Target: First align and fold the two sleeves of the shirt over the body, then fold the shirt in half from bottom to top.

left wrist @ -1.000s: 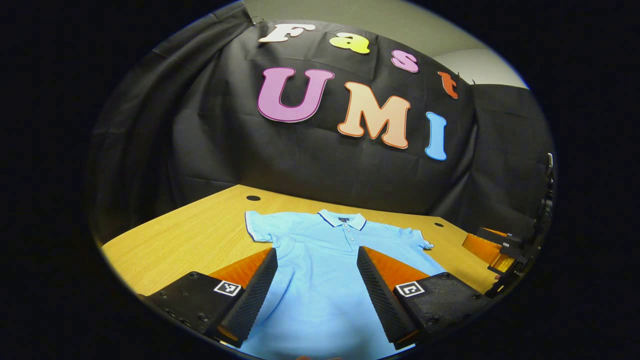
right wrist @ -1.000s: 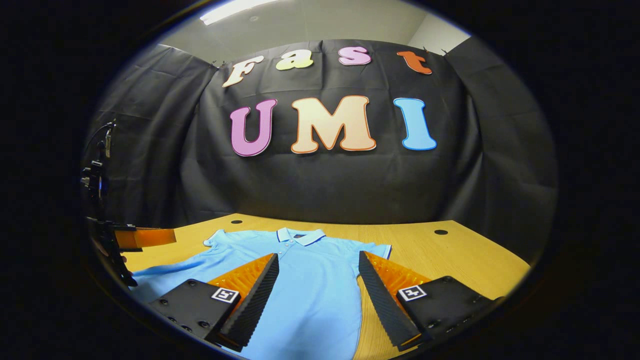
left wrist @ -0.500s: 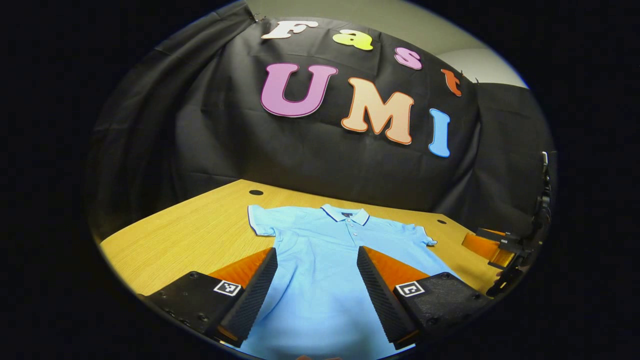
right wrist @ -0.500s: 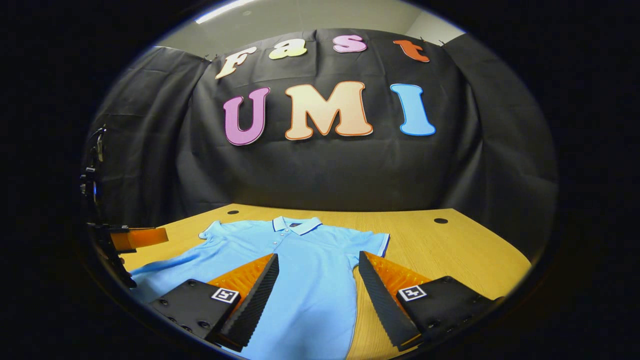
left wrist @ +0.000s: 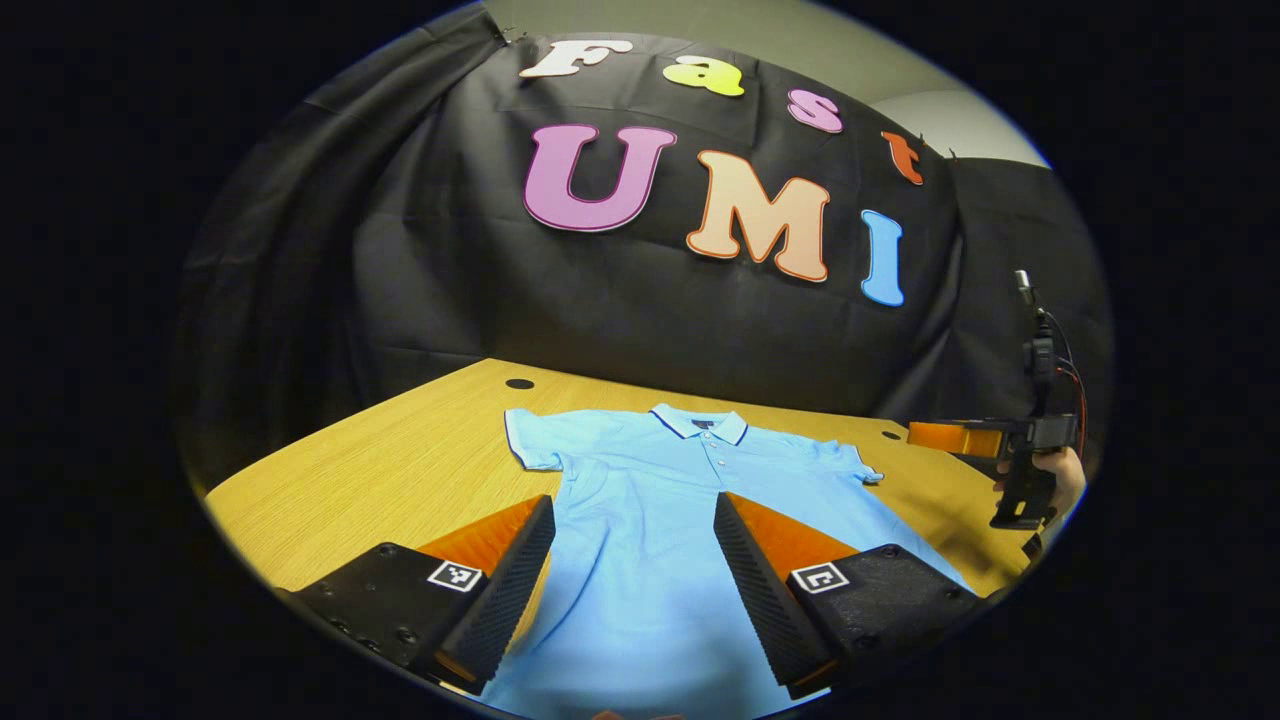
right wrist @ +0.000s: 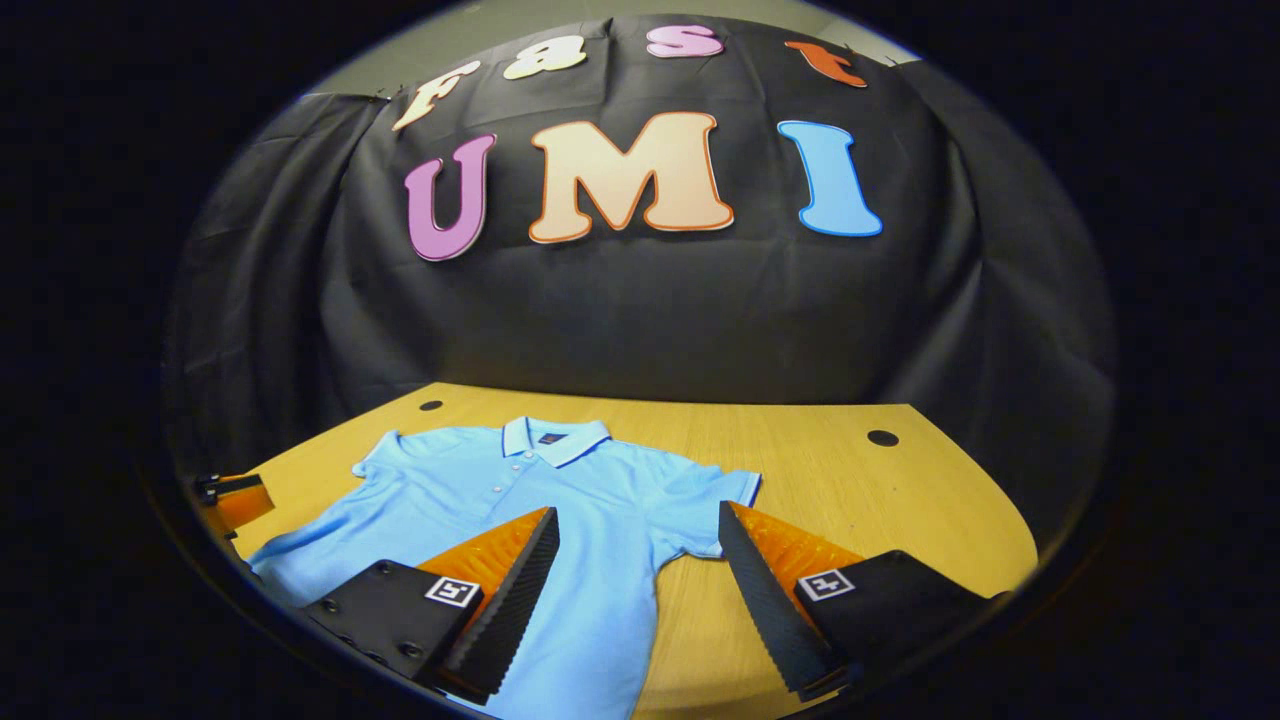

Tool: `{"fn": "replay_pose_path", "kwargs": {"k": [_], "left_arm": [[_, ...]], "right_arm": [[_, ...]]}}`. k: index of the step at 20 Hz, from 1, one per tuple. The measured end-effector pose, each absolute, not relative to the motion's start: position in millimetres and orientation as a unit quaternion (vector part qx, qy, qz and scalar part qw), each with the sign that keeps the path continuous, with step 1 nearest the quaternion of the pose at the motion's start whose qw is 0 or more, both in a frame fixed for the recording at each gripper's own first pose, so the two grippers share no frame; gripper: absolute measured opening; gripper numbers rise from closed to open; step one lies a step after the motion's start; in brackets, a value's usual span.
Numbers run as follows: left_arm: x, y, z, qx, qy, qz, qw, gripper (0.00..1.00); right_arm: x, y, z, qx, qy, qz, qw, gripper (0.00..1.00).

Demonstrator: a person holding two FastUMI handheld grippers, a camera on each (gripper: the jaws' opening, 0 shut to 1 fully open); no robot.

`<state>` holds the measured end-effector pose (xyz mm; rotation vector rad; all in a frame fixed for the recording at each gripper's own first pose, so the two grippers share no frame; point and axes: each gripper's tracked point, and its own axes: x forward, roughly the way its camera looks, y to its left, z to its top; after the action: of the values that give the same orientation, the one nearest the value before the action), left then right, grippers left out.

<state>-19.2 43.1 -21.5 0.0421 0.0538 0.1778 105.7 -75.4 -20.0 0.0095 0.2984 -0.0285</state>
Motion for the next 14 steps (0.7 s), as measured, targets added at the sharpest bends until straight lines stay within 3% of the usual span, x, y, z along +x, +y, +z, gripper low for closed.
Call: {"fn": "replay_pose_path", "kwargs": {"k": [6, 14], "left_arm": [[-21.8, 51.6, -29.7, 0.04, 0.05, 0.088, 0.994, 0.96], [-15.6, 54.5, -31.0, 0.03, 0.05, 0.088, 0.994, 0.95]], "right_arm": [[165.4, -108.5, -53.8, 0.072, 0.216, -0.041, 0.973, 0.99], [215.4, -141.8, -92.8, 0.047, 0.273, -0.078, 0.958, 0.94]]}}
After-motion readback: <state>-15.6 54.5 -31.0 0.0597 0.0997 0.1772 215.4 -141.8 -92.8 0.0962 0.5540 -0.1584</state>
